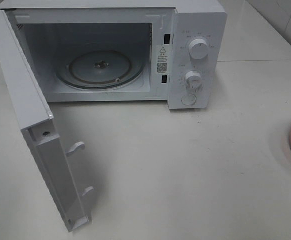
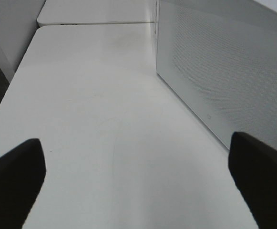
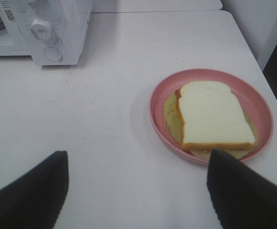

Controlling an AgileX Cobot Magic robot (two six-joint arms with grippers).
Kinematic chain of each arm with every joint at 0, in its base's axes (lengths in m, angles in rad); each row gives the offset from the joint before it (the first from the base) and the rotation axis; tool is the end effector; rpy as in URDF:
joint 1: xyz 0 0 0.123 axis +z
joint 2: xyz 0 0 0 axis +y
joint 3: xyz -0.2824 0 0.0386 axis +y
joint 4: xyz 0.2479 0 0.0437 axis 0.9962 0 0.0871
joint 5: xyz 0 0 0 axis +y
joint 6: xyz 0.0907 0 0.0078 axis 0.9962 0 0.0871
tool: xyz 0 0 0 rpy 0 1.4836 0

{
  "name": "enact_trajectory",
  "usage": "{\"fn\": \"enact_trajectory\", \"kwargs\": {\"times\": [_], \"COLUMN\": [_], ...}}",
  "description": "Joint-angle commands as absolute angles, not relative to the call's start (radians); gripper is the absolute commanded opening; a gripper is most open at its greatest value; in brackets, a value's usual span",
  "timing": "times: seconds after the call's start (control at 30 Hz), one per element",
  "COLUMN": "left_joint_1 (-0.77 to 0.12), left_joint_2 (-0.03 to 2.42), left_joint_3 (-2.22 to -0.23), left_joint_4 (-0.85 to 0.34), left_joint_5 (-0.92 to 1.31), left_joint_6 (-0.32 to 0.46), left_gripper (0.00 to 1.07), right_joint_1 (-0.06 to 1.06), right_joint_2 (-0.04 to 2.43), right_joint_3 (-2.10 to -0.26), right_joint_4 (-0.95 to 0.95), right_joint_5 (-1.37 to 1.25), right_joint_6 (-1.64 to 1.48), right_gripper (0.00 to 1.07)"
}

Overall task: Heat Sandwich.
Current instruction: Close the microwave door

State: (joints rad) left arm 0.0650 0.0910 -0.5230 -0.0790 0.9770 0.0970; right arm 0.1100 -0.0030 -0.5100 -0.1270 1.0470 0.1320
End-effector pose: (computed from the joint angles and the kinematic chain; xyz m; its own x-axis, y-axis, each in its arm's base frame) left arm 0.0110 -0.0053 0.2904 -0.4395 0.0241 -0.8979 0.0170 0.9997 0.0185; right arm -0.0052 -0.0106 0.2816 -0.4261 0.0211 -0.9044 0.0184 0.9997 0.0146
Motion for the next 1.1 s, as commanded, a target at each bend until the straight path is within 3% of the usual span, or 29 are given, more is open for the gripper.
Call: {"fn": "enact_trajectory", "kwargs": {"times": [0.03, 0.13, 0.17, 0.23, 0.3, 0.33, 0.4, 0.47, 0.5, 0.57, 1.1], "left_joint_1": [0.068, 0.068, 0.068, 0.068, 0.068, 0.068, 0.068, 0.068, 0.068, 0.068, 0.064], "left_joint_2": [0.156, 0.196, 0.239, 0.257, 0.322, 0.322, 0.362, 0.423, 0.423, 0.479, 0.675], "left_joint_3": [-0.529, -0.529, -0.529, -0.529, -0.528, -0.528, -0.524, -0.505, -0.505, -0.471, -0.204], "left_joint_4": [-0.097, -0.101, -0.101, -0.099, -0.098, -0.098, -0.100, -0.107, -0.107, -0.109, -0.099], "left_joint_5": [0.922, 0.889, 0.847, 0.825, 0.774, 0.774, 0.738, 0.675, 0.675, 0.601, -0.096], "left_joint_6": [0.098, 0.098, 0.098, 0.098, 0.098, 0.098, 0.098, 0.098, 0.098, 0.099, 0.150], "left_gripper": [0.94, 0.85, 0.72, 0.66, 0.47, 0.47, 0.35, 0.14, 0.14, 0.00, 0.00], "right_joint_1": [0.104, 0.104, 0.104, 0.104, 0.104, 0.104, 0.104, 0.104, 0.104, 0.104, 0.104], "right_joint_2": [-0.031, -0.031, -0.031, -0.031, -0.031, -0.031, -0.031, -0.031, -0.031, -0.031, -0.031], "right_joint_3": [-0.506, -0.506, -0.506, -0.506, -0.506, -0.506, -0.506, -0.506, -0.506, -0.506, -0.506], "right_joint_4": [-0.124, -0.124, -0.124, -0.124, -0.124, -0.124, -0.124, -0.124, -0.124, -0.124, -0.124], "right_joint_5": [1.041, 1.041, 1.041, 1.041, 1.041, 1.041, 1.041, 1.041, 1.041, 1.041, 1.041], "right_joint_6": [0.119, 0.119, 0.119, 0.119, 0.119, 0.119, 0.119, 0.119, 0.119, 0.119, 0.119], "right_gripper": [0.76, 0.76, 0.76, 0.76, 0.76, 0.76, 0.76, 0.76, 0.76, 0.76, 0.76]}}
